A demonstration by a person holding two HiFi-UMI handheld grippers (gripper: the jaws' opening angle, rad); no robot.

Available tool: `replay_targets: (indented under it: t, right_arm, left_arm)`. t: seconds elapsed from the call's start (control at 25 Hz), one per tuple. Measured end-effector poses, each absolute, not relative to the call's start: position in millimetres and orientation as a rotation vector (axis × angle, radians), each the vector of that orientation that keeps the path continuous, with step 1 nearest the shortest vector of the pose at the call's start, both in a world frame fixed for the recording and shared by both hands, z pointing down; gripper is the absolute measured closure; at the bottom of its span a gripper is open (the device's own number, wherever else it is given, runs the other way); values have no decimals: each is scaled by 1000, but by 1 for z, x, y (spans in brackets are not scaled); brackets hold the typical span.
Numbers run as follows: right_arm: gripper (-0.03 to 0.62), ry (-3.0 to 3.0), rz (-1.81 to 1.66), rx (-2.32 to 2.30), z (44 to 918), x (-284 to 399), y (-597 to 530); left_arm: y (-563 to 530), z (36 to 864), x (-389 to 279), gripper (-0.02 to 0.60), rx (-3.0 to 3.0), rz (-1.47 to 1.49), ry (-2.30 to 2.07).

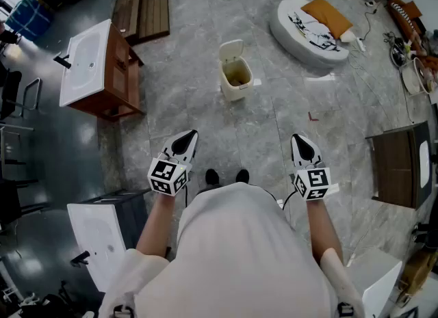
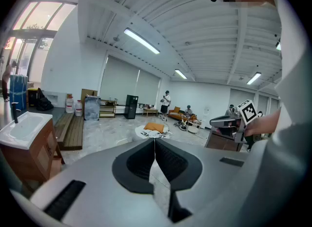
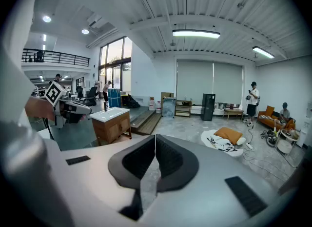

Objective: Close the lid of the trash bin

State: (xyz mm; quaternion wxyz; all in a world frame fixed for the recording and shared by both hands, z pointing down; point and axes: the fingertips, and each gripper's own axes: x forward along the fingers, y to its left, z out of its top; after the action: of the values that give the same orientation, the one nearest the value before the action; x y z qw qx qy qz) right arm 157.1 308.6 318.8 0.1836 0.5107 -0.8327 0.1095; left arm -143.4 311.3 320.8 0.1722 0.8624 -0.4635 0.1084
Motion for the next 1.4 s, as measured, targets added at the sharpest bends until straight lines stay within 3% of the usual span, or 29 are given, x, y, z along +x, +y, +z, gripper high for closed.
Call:
replay_targets:
  t: [1.4]
  right_arm:
    - [563, -2282, 311, 1521, 321, 106, 303]
  left_arm:
    - [298, 334, -202, 563, 2461, 299, -1253]
